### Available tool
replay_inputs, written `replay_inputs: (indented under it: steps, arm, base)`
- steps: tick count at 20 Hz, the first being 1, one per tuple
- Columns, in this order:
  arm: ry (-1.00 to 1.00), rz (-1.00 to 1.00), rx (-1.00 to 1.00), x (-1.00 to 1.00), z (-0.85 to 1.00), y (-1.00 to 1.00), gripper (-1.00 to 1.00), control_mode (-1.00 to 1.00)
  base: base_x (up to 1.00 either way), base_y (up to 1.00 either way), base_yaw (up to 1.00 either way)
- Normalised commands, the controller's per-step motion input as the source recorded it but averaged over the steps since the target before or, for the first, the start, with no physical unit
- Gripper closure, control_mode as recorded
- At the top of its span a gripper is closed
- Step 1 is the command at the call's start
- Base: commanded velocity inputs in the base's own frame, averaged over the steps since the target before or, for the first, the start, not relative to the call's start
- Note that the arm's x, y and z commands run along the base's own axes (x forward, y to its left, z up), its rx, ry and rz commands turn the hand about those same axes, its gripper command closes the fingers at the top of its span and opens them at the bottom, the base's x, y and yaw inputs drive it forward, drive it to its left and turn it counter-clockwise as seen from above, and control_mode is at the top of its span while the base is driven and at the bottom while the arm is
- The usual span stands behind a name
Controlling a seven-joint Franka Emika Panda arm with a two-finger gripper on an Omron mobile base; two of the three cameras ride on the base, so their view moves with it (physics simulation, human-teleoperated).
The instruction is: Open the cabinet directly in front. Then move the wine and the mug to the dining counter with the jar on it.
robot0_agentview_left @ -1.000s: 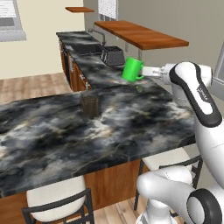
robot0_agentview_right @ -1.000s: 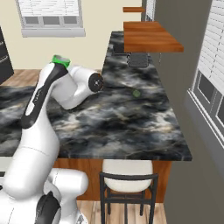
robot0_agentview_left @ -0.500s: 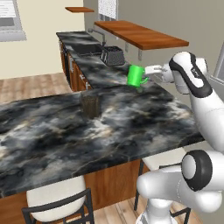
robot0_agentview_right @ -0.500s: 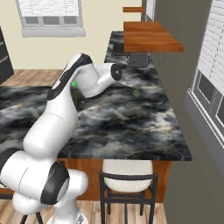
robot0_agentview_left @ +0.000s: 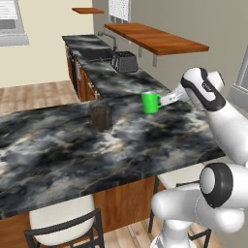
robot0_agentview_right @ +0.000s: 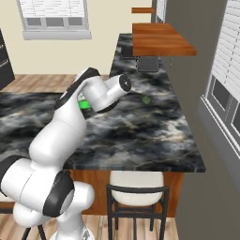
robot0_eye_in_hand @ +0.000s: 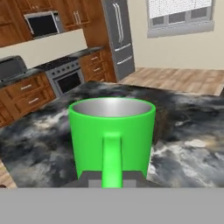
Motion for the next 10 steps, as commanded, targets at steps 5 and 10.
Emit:
replay_inputs:
  steps: [5,10]
  arm:
    - [-0.19,0.12,-0.12,0.0,-0.62,0.07,1.0,-1.0]
    - [-0.03,0.02,0.0,0.02,-0.09,0.0,1.0,-1.0]
  base:
    - [0.0,0.0,0.0]
    - [0.0,0.0,0.0]
